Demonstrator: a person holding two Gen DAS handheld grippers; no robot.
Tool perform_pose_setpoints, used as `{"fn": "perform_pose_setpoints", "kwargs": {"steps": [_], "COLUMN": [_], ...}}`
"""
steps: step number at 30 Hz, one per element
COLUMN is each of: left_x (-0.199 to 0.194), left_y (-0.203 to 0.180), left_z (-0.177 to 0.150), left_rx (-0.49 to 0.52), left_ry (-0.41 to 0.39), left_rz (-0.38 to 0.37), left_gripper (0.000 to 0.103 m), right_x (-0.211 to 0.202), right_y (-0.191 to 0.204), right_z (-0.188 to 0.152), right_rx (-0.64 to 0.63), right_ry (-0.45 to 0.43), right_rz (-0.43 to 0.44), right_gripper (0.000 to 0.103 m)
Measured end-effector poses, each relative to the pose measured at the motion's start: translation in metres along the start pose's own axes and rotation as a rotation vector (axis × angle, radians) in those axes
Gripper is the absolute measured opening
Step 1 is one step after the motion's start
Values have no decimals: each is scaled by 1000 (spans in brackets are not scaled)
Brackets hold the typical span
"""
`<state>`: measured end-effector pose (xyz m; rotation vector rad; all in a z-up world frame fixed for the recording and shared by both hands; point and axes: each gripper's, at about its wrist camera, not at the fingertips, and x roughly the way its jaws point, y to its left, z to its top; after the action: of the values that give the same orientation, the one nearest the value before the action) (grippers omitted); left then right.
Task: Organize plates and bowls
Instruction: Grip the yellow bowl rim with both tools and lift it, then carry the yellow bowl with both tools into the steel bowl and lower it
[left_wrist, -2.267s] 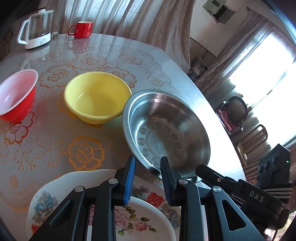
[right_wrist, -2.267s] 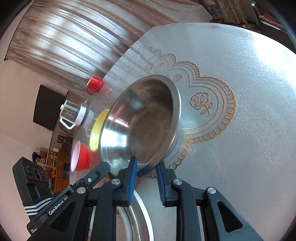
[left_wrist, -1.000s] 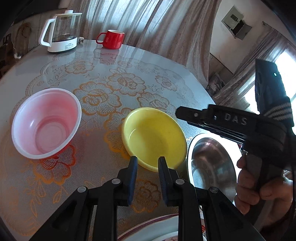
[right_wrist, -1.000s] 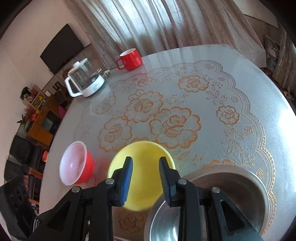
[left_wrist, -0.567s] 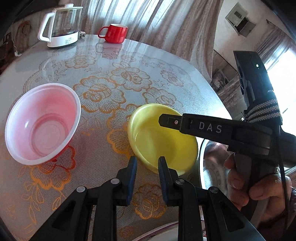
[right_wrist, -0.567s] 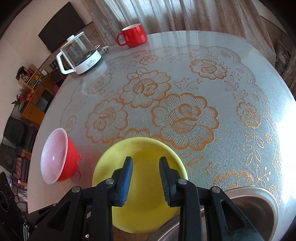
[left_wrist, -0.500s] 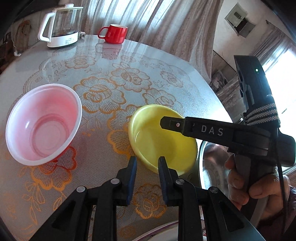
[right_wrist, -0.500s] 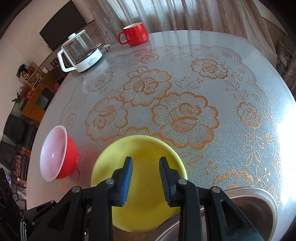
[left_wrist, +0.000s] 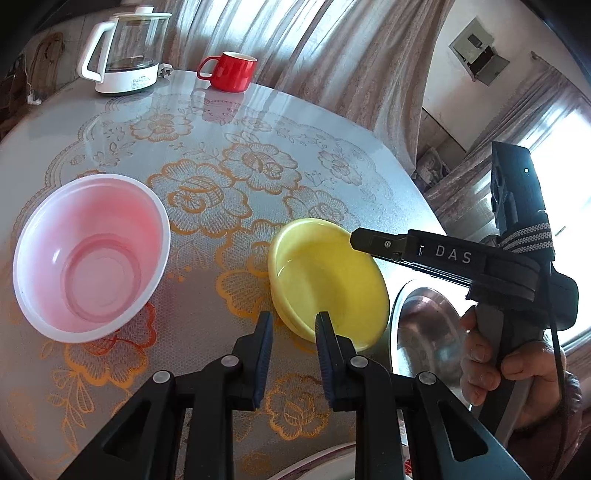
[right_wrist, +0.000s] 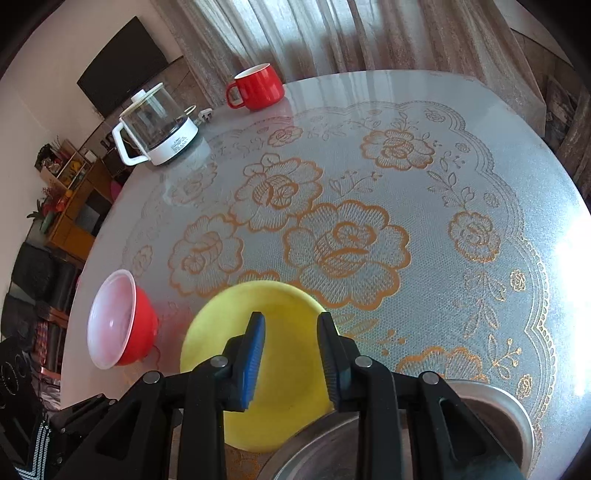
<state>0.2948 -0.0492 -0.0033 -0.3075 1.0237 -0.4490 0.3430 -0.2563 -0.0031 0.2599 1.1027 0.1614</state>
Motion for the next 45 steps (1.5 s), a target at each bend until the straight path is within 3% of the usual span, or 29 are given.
{"fn": "perform_pose_setpoints", "kwargs": {"steps": [7,11,21,29,37,45], "left_x": [17,17,-14,-33,-61,-64], "left_y": [-6,-6,0,7,-14,-53], "left_z": [1,0,5,-10,-18,-32], "left_rx": [13,24,21,7,52,115], "left_ry": [34,16,-57,-78,-123,-115], "left_rz": [41,70,61,54,16,-38], "left_gripper": [21,18,17,17,17,17], "right_x": [13,16,6,-8,-40,-83], "right_y": [-12,-9,2,15,20,-3], "right_z": [0,-3,-4,-17,-33,-62], "right_rx": [25,9,40,50,51,80], "right_ry": [42,26,-10,-31,-86,-134], "right_rz": [-30,-100,-43,-11,1,-24], "right_gripper": [27,15,14,13,12,12]}}
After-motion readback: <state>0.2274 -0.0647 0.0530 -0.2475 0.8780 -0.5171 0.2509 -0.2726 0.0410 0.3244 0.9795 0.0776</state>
